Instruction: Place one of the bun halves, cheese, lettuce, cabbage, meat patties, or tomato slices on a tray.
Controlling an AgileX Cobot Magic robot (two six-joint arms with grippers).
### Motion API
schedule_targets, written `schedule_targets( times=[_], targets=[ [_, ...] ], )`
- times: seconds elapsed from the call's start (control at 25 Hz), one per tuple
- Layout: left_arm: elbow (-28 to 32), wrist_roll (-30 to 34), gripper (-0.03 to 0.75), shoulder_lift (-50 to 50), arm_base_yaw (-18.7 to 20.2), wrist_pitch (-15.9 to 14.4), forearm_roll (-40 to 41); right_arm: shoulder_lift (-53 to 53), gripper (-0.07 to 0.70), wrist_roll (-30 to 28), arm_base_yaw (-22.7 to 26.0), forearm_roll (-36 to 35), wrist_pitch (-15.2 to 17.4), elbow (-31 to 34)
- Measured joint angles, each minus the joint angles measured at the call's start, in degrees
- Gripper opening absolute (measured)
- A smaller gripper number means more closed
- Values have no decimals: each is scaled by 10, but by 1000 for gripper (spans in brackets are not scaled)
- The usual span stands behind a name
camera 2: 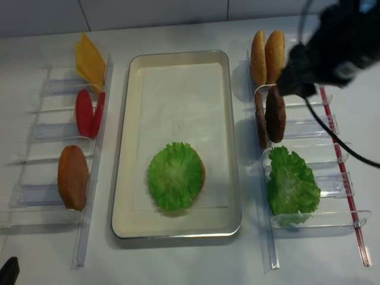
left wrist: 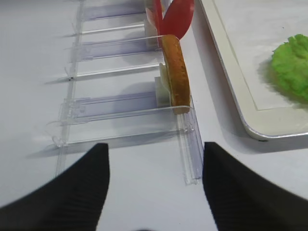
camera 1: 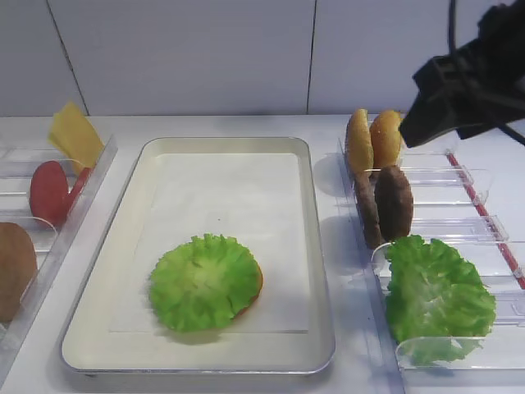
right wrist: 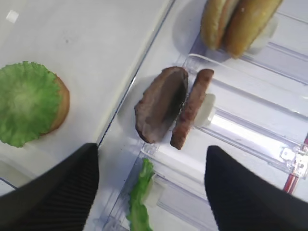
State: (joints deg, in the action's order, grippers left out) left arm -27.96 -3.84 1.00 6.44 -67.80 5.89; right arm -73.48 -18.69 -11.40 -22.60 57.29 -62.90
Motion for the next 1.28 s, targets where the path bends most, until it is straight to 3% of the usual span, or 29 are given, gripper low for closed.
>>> schedule_targets(
  times=[0.32,0.52,0.84,1.04,1.28],
  targets=[
    [0,0,414,0,0,0,0,136,486,-49,109,-49,-1,125],
    [0,0,414,0,0,0,0,237,485,-51,150,-54,0,194],
    [0,0,414,0,0,0,0,370,483,25,160,38,6,268],
    [0,0,414,0,0,0,0,436,482,54,160,58,6,306],
    [0,0,414,0,0,0,0,511,482,94,159,100,22,316]
  ],
)
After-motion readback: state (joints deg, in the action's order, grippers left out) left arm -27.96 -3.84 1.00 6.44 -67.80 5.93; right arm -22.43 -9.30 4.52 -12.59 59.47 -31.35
